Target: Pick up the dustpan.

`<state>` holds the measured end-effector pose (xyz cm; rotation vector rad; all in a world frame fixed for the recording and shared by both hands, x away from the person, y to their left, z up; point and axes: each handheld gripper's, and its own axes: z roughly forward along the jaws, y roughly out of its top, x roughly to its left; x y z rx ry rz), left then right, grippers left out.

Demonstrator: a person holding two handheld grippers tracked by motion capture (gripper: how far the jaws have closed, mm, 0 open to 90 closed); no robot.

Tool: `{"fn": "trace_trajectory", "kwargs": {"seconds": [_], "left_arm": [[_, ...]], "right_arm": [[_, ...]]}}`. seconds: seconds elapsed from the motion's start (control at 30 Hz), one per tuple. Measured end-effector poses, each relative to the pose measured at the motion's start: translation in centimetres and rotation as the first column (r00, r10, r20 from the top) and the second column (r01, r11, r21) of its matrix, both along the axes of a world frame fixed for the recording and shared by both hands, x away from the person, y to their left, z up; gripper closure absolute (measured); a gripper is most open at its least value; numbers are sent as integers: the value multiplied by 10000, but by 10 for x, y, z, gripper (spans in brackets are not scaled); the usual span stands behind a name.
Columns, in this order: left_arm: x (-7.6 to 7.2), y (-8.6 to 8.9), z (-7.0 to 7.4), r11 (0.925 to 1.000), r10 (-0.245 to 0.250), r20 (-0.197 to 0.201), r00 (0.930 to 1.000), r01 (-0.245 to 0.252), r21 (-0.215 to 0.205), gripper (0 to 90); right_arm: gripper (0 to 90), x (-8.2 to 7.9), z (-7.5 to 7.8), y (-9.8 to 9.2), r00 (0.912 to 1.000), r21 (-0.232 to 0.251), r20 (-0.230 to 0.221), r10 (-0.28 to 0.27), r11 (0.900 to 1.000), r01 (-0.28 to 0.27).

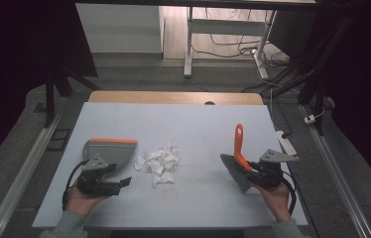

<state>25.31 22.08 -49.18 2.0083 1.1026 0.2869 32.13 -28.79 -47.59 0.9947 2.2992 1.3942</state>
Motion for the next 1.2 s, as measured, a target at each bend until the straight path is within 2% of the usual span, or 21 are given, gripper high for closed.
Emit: {"fn": "trace_trajectory", "kwargs": {"seconds": [0.33,0.83,1.2], "left_arm": [[0,0,1,10000,25,-58,10000,-25,-44,235],[5,3,6,9999,-39,-70,10000,38,-162,235],[6,7,18,10000,71,0,10000,-71,-68,222]], "right_arm": [[708,-1,1,-2,9999,183,117,-39,9998,37],[708,0,1,1,9997,163,232,20,9999,-24],[708,0,2,3,9997,91,259,6,10000,-8]]}}
